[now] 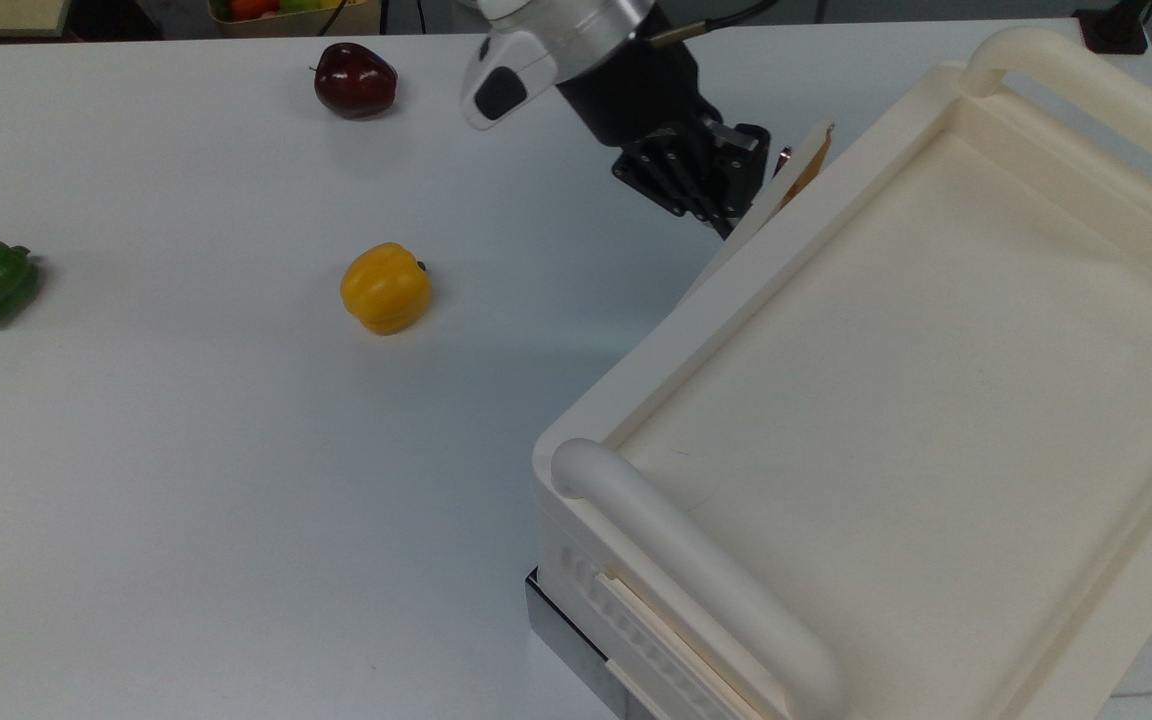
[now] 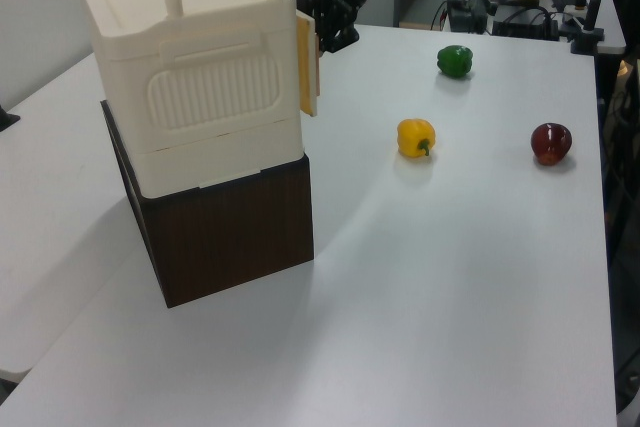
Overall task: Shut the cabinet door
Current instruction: 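Press the door flush against the cabinet front with the gripper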
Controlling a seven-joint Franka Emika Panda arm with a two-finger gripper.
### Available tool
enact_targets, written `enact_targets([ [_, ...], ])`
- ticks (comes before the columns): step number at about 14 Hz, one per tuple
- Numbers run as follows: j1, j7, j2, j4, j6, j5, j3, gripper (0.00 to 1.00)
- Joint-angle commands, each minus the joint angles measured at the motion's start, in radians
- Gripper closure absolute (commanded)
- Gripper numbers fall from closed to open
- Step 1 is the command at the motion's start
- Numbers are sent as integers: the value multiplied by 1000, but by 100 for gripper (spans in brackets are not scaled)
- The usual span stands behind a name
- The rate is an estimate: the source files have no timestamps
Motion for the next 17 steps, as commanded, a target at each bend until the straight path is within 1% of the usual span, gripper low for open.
enact_targets([
  [1,52,11,3,-4,70,14,-7,97],
  [3,61,11,23,-4,126,16,-7,97],
  [7,83,11,26,-4,168,14,-7,97],
  [11,86,2,25,-10,157,2,-7,97],
  [12,80,-6,19,-13,144,-1,-7,97],
  [14,69,-36,16,-22,72,-21,-22,97],
  [17,-7,-105,-3,-19,-103,-63,-21,97],
])
